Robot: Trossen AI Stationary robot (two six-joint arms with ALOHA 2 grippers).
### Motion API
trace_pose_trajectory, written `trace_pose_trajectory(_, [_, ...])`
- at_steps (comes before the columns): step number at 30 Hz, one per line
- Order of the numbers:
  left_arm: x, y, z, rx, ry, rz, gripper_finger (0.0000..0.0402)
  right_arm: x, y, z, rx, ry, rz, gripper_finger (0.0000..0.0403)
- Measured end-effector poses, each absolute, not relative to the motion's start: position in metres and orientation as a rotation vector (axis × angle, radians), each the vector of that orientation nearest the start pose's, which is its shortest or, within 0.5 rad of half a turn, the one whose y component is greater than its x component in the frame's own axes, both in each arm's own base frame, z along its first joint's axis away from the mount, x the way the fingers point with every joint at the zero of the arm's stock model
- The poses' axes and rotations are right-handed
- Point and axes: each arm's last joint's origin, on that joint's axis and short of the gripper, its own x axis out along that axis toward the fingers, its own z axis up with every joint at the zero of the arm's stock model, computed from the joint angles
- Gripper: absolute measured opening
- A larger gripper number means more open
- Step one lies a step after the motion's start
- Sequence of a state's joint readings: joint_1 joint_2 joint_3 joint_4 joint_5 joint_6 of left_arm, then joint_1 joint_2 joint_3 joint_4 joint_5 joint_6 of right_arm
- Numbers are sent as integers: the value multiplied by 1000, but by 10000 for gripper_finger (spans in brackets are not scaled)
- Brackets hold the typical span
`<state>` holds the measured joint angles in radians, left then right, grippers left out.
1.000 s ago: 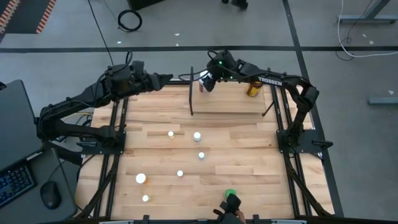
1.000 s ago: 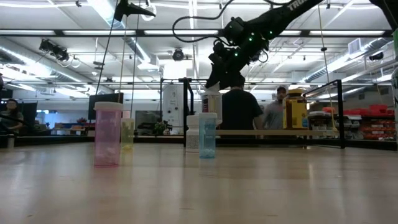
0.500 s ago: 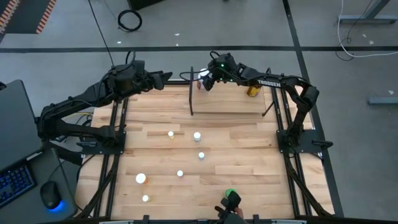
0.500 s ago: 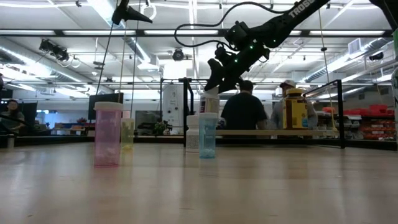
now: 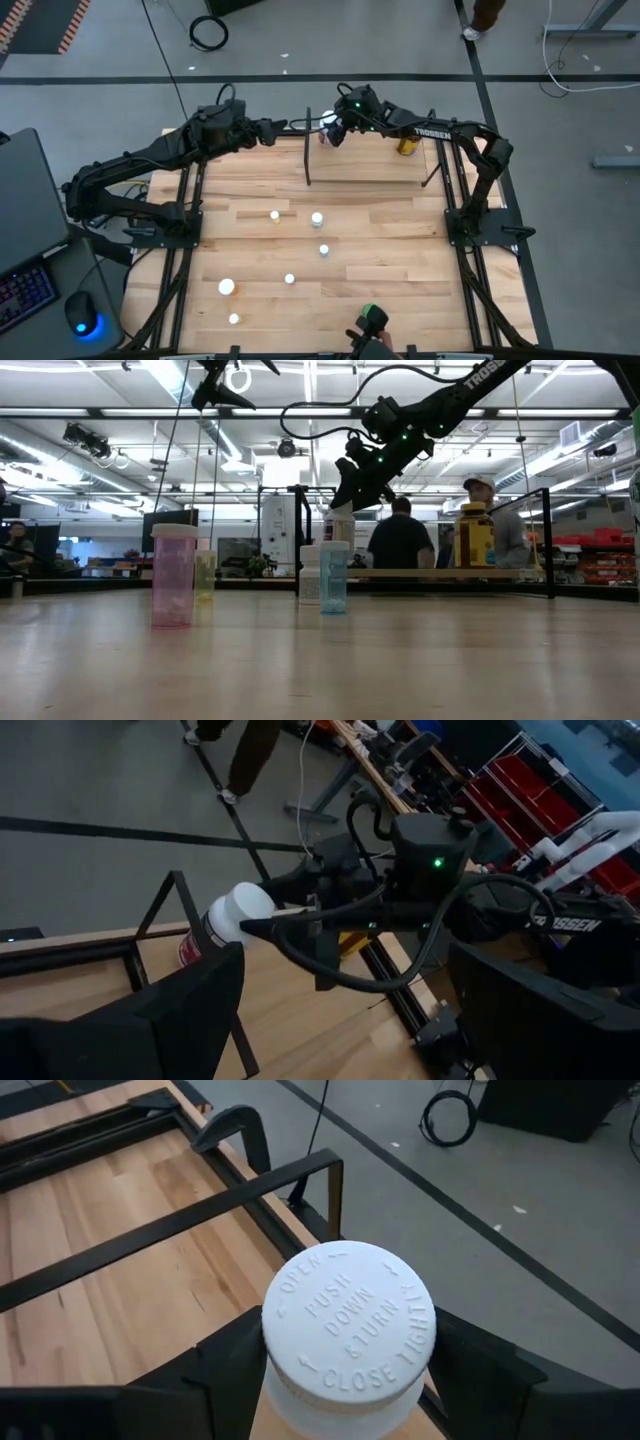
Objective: Pick and place medicine bottles onto shelf by color
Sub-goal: Put the large white pill bottle on the shelf
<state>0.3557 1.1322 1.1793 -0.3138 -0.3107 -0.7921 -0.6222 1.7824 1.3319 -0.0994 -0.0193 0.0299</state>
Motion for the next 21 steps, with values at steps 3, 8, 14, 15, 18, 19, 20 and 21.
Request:
trace_pose_trajectory(3, [223,93,389,-763,-6,735,355,327,-238,258,204,521,-602,256])
trace_pose_trajectory(8, [222,96,389,-761,-11,747,355,325,-241,258,203,523,-611,256])
trace_pose_trajectory(14, [219,103,389,-723,-11,777,355,320,-247,258,217,524,-602,256])
trace_pose_trajectory(15, [218,105,389,-723,-12,782,355,320,-247,258,218,524,-601,256])
trace_pose_trajectory(18, [217,107,389,-723,-18,793,355,320,-246,257,223,537,-596,256])
trace_pose_trajectory(19, [217,108,390,-723,-19,797,355,320,-246,256,226,544,-594,256])
trace_pose_trajectory(20, [216,109,389,-723,-20,800,355,320,-245,255,227,546,-594,256])
trace_pose_trajectory(21, [216,109,389,-722,-20,803,355,319,-245,253,227,546,-595,256])
